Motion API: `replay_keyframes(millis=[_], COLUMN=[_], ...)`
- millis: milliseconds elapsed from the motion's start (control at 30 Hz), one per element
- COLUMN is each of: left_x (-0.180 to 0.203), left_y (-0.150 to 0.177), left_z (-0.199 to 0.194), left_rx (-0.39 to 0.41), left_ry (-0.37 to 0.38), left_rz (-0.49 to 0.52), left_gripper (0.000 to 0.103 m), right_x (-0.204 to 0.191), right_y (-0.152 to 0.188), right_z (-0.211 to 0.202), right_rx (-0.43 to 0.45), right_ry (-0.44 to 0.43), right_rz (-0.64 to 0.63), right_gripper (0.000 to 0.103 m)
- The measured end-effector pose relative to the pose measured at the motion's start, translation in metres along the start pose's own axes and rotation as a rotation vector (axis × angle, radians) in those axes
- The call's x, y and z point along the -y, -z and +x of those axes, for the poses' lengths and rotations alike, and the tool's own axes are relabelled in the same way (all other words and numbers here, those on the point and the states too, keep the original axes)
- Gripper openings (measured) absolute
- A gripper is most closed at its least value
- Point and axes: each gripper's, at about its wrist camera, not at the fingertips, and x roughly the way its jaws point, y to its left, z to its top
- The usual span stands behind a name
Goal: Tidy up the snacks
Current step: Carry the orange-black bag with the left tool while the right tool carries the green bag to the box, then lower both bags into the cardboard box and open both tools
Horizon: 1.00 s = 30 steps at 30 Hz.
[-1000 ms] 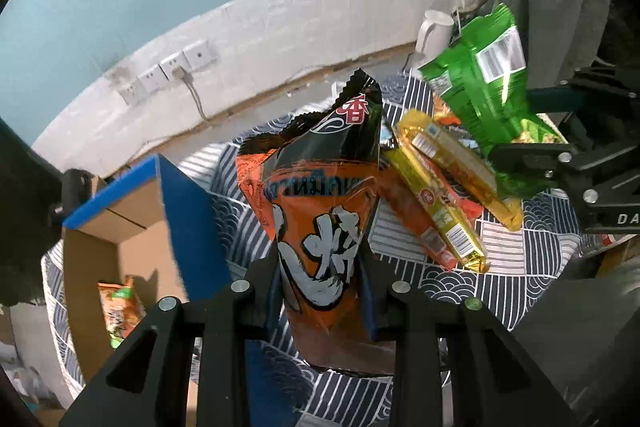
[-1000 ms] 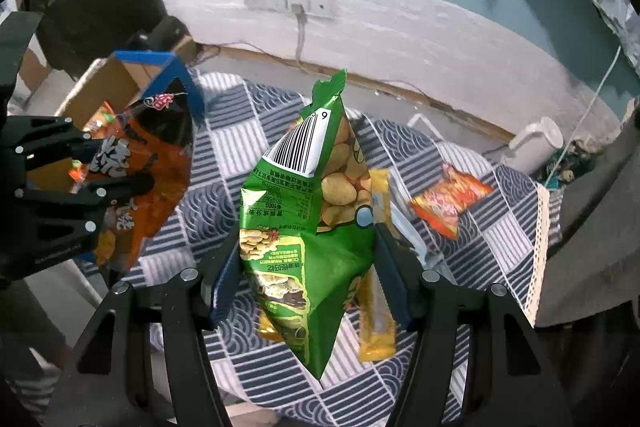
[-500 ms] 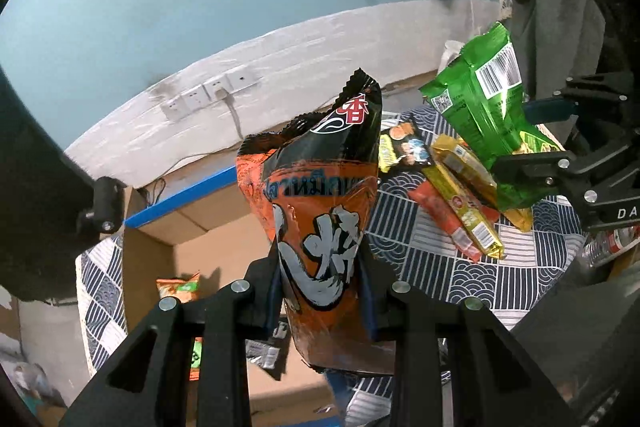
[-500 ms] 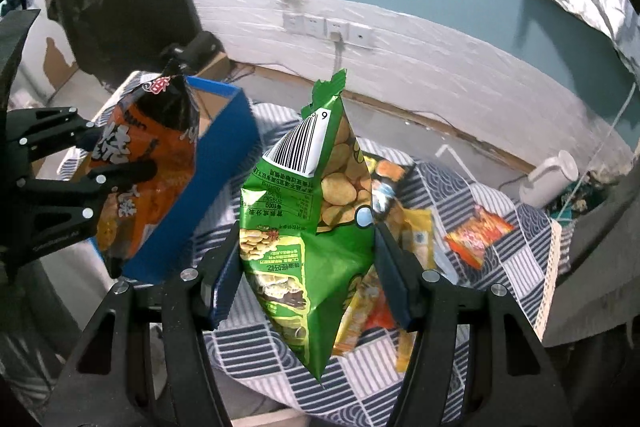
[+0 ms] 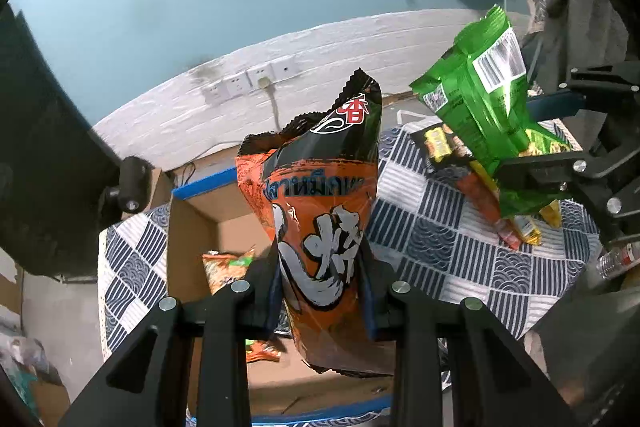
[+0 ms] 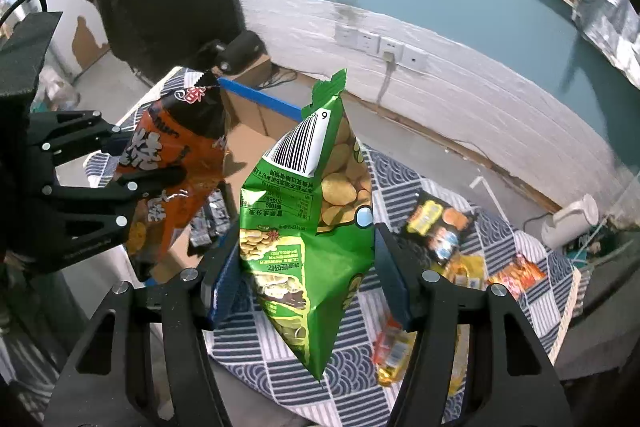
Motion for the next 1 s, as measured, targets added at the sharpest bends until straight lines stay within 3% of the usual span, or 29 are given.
replay_keyframes(millis=[500, 767, 1000], left_x=[-0.07, -0.091, -0.094], left_y=[0.04, 0.055, 0.063], left_z=[0.021, 0.04, 0.049], left_rx=[-0.074, -0.132, -0.168], left_ry=[-0.054, -0.081, -0.094], left_rz=[-0.108, -0.142, -0.143], left_gripper=[0.032, 0.032, 0.033], right_x=[-0.067, -0.096, -0.099], right_y=[-0.038, -0.047, -0.05], right_z=[0.057, 0.093, 0.112], right_rx=[-0.073, -0.132, -0.169], right_ry=[-0.087, -0.119, -0.147], right_rz=[-0.063, -0.076, -0.052], right_gripper=[0.062, 0.062, 0.063])
